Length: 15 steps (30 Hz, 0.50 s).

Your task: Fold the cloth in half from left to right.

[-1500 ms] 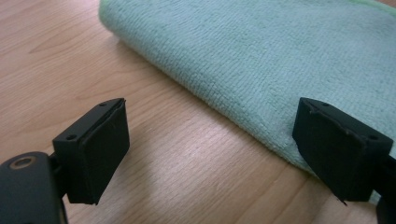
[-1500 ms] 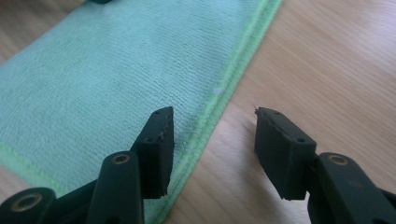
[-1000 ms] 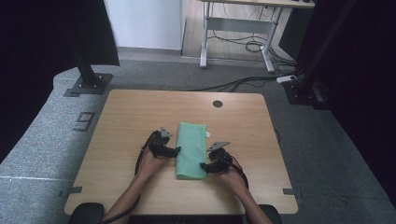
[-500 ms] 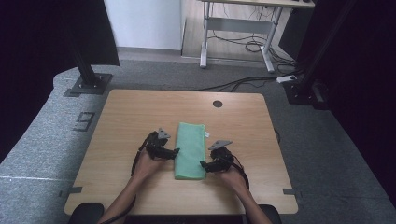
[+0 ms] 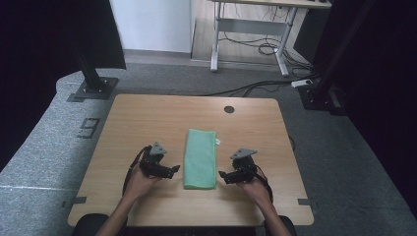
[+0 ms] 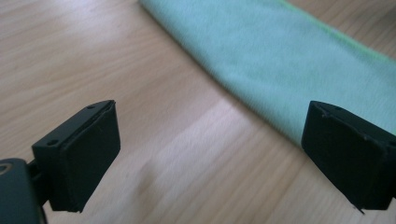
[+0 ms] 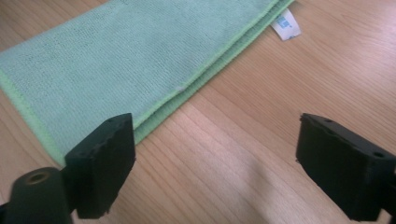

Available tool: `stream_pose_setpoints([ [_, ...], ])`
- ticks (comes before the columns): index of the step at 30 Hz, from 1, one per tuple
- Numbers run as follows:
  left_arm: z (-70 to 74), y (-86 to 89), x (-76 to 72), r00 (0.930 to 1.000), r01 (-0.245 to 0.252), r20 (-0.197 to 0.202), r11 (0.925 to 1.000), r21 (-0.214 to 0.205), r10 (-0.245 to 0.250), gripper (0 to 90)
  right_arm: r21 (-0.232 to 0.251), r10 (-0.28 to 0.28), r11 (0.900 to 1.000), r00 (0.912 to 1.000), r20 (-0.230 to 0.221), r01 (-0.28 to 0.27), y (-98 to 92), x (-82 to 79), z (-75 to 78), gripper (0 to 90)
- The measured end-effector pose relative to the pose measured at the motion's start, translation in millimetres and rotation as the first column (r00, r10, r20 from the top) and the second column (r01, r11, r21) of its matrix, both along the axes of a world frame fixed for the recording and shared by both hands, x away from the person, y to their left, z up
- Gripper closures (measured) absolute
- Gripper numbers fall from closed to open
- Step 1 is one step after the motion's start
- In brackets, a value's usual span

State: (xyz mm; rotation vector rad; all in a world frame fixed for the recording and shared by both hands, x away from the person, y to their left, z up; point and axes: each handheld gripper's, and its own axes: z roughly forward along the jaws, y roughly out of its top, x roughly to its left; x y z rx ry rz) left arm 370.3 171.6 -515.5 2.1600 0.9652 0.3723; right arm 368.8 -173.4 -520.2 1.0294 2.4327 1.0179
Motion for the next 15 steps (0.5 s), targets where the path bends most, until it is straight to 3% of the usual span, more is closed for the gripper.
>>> stream_pose_setpoints([
  [6,-7.0,14.7,-13.3,0.9998,-0.015,-0.01,0.9991,0.039,0.015,0.3,0.003,-0.026,0.9997,0.9996,0.012,0.026,-10.5,-6.0,-1.6,0.3],
  [10,-12.5,21.5,-17.0,0.9995,-0.026,-0.013,0.9981,0.057,0.027,0.0,0.0,-0.04,0.9992,0.9992,0.004,0.04,-17.2,-7.3,-8.5,0.0],
  [15,-19.8,24.4,-16.0,0.9987,-0.043,-0.023,0.9979,0.049,0.045,0.0,-0.019,-0.061,0.9979,0.9981,0.0,0.061,-24.2,-7.0,-18.0,0.0],
])
